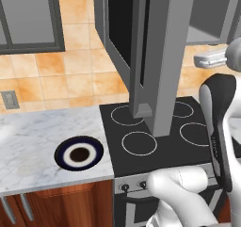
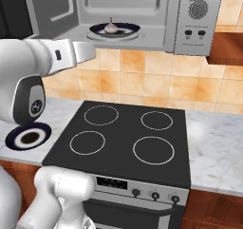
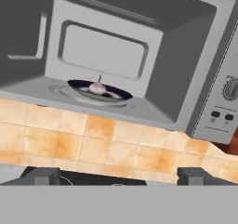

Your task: Pick the garlic from the counter and place it in the microwave. Then turn on the microwave.

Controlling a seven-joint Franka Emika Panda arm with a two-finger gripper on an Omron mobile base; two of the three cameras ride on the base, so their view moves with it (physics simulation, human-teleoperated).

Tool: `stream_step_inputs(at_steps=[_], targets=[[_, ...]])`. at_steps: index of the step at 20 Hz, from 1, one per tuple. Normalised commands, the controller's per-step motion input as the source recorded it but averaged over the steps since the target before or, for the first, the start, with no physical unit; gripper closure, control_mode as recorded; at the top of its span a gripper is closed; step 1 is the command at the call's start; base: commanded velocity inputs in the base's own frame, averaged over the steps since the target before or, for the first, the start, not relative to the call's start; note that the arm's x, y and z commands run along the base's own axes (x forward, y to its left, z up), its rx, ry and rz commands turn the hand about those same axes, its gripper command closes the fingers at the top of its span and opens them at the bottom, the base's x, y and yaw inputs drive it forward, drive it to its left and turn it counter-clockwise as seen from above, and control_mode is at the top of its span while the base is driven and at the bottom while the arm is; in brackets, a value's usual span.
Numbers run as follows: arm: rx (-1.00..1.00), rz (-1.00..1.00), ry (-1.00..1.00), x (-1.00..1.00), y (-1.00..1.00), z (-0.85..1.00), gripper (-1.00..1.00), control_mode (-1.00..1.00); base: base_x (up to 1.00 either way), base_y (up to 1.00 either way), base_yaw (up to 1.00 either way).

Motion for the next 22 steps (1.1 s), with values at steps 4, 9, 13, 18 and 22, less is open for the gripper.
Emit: stream_step_inputs(at_steps=[4, 9, 13, 18, 22], targets=[[0.0, 0.0, -0.01, -0.24, 0.02, -0.01, -1.0, -1.0, 0.0, 0.0, 0.0], [0.0, 0.0, -0.03, -0.43, 0.07, 0.0, -1.0, -1.0, 0.0, 0.0, 0.0], [0.0, 0.0, -0.02, -0.49, 0.07, 0.0, -1.0, -1.0, 0.0, 0.0, 0.0], [0.0, 0.0, -0.01, -0.48, 0.13, 0.0, 1.0, -1.0, 0.0, 0.0, 0.0], [0.0, 0.01, 0.0, -0.38, 0.09, 0.0, 1.0, -1.0, 0.0, 0.0, 0.0]])
